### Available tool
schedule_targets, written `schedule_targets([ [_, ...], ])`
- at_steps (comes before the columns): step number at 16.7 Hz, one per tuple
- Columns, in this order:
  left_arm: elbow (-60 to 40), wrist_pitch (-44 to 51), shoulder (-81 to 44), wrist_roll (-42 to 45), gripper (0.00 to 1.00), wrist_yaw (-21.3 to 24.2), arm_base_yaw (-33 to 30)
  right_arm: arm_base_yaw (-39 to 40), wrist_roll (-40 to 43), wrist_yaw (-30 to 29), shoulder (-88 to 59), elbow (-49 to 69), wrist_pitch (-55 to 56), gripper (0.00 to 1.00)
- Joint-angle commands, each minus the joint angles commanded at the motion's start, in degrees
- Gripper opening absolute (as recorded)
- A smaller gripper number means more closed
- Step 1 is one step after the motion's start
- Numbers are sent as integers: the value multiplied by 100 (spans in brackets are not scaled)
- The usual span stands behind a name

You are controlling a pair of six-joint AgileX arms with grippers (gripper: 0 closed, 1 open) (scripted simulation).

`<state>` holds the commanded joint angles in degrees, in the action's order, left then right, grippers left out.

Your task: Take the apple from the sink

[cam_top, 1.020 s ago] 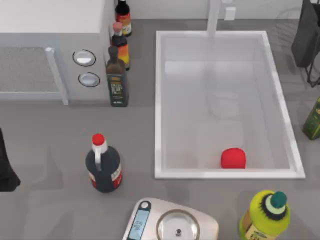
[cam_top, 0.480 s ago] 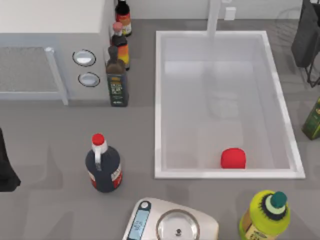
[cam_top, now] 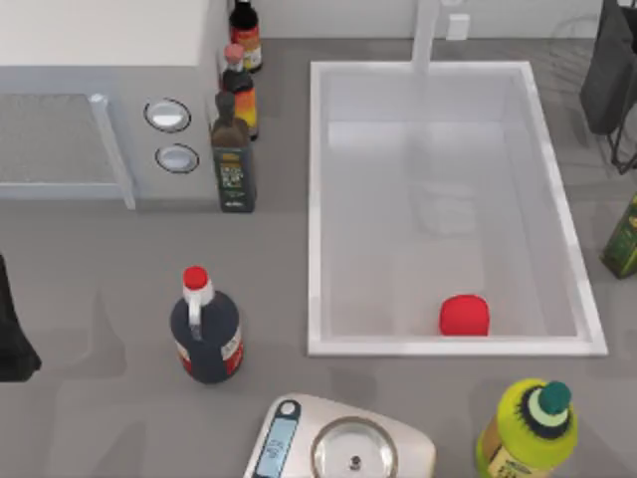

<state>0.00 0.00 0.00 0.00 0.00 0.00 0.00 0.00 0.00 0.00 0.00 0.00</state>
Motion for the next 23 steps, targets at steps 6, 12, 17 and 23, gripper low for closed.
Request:
schedule_targets([
  [6, 0, 0, 0, 0, 100, 0, 0, 52, -54, 0, -175, 166, -114, 100],
  [12, 0, 0, 0, 0, 100, 0, 0, 559, -580, -2, -2146, 1794, -1223, 100],
  [17, 0, 0, 0, 0, 100, 0, 0, 1204, -1249, -5, -5001, 3865, -2635, 100],
  [23, 0, 0, 0, 0, 100, 0, 0, 1997, -2072, -8, -8649, 6422, -4371, 100],
])
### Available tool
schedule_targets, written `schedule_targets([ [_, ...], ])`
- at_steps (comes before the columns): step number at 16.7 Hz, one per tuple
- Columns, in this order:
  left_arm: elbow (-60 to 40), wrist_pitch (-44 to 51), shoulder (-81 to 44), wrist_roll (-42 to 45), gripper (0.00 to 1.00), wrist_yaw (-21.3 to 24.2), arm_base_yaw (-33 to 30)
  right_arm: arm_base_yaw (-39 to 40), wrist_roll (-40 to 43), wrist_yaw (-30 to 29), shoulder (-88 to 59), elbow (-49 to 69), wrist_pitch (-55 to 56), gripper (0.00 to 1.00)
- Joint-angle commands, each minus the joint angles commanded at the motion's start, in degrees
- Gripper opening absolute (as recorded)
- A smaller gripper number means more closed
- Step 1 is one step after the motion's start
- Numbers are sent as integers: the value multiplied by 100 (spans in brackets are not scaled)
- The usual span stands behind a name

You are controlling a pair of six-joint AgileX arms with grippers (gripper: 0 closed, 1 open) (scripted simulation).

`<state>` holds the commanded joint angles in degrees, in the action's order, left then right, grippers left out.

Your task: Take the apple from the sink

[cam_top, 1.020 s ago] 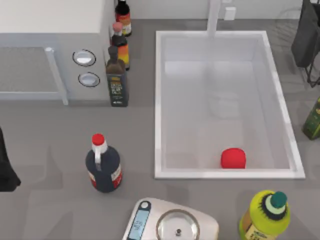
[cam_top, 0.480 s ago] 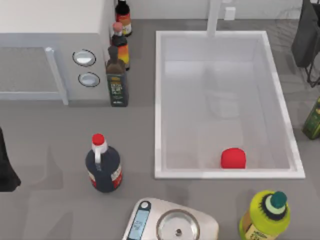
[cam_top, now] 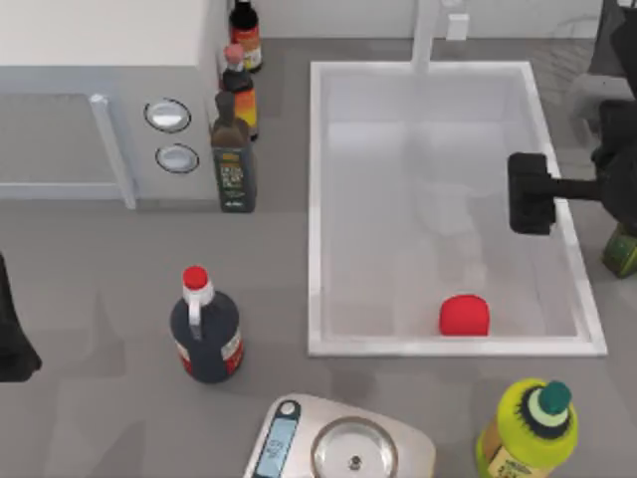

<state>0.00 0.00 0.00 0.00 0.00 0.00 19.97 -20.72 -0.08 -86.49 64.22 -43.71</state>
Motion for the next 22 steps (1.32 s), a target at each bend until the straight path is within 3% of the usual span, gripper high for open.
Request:
schedule_targets([
  [6, 0, 0, 0, 0, 100, 0, 0, 556, -577, -2, -2554, 1792, -1217, 100],
  [13, 0, 0, 0, 0, 100, 0, 0, 688, -713, -3, -3110, 2212, -1505, 100],
  [17, 0, 0, 0, 0, 100, 0, 0, 661, -710, -3, -3256, 2093, -1275, 100],
  [22, 0, 0, 0, 0, 100, 0, 0, 681, -730, -11, -4101, 1589, 199, 100],
])
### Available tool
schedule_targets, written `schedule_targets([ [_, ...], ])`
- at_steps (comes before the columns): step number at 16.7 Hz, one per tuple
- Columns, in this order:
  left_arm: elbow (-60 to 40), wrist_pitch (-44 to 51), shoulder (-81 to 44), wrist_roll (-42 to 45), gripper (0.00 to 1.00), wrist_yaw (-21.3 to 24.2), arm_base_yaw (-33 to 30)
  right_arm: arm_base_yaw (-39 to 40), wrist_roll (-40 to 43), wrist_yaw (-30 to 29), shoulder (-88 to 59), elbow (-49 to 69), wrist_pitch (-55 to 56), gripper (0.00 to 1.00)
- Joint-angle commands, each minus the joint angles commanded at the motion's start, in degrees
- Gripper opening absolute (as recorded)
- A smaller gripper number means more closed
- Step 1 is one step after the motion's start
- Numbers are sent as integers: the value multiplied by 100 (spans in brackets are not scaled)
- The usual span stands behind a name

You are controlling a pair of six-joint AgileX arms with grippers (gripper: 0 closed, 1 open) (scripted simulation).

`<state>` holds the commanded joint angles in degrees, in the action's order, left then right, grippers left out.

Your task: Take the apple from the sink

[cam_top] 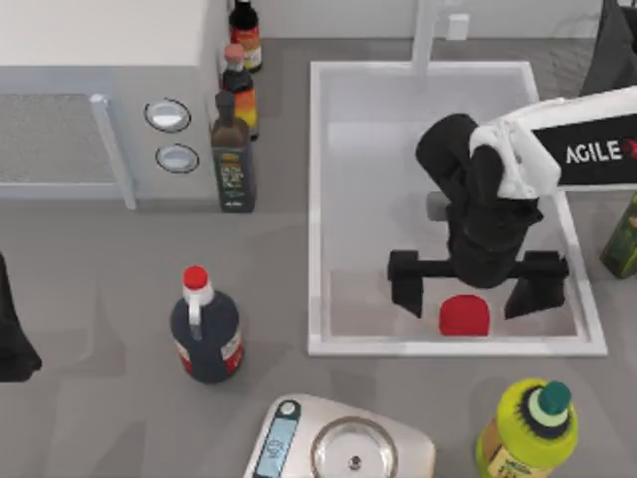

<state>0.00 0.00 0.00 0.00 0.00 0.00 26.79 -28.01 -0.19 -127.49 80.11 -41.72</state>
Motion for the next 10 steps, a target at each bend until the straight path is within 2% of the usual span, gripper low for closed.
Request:
schedule_targets([
  [4, 0, 0, 0, 0, 100, 0, 0, 12, -11, -7, -618, -388, 958, 100],
  [9, 0, 0, 0, 0, 100, 0, 0, 15, -14, -7, -717, -444, 1072, 100],
  [10, 0, 0, 0, 0, 100, 0, 0, 15, -14, -7, -717, -444, 1072, 92],
])
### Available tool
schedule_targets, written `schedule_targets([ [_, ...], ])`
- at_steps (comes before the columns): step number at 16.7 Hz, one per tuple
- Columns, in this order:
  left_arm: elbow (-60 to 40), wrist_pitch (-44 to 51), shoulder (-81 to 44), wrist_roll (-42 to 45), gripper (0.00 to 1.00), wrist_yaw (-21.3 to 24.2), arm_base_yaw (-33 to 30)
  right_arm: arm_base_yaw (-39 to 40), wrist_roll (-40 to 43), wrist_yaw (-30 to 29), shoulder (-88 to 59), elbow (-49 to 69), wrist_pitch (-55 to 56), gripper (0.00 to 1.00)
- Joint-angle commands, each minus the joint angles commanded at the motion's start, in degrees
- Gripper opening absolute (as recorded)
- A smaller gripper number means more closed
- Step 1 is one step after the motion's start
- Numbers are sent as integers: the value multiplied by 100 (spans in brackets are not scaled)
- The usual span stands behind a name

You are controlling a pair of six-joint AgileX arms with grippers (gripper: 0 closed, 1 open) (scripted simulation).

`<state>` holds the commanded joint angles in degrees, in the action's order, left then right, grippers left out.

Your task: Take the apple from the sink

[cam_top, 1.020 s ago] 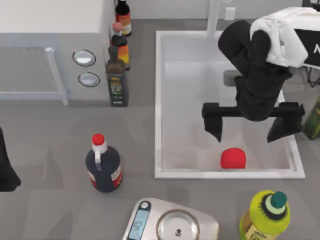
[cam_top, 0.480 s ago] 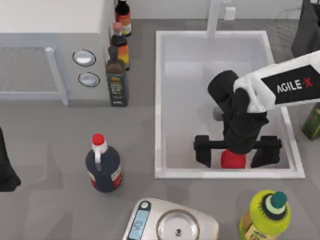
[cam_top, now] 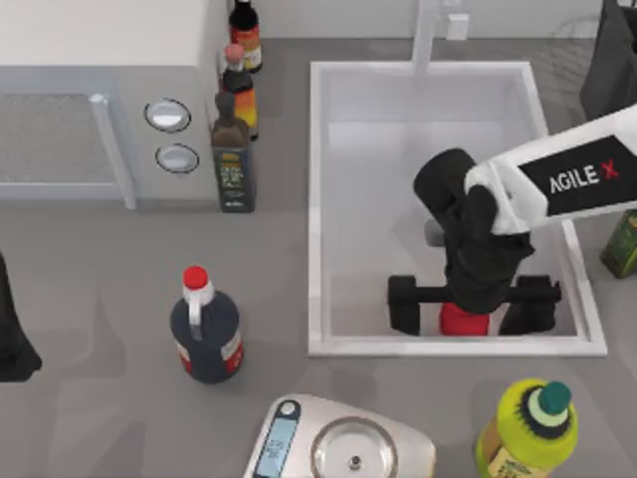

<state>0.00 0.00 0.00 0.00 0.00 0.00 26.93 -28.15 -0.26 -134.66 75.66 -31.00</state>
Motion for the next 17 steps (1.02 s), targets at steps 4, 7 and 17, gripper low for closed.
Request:
schedule_targets([
  [4, 0, 0, 0, 0, 100, 0, 0, 0, 0, 0, 0, 0, 0, 62],
  [7, 0, 0, 0, 0, 100, 0, 0, 0, 0, 0, 0, 0, 0, 40],
  [17, 0, 0, 0, 0, 100, 0, 0, 0, 0, 0, 0, 0, 0, 0],
])
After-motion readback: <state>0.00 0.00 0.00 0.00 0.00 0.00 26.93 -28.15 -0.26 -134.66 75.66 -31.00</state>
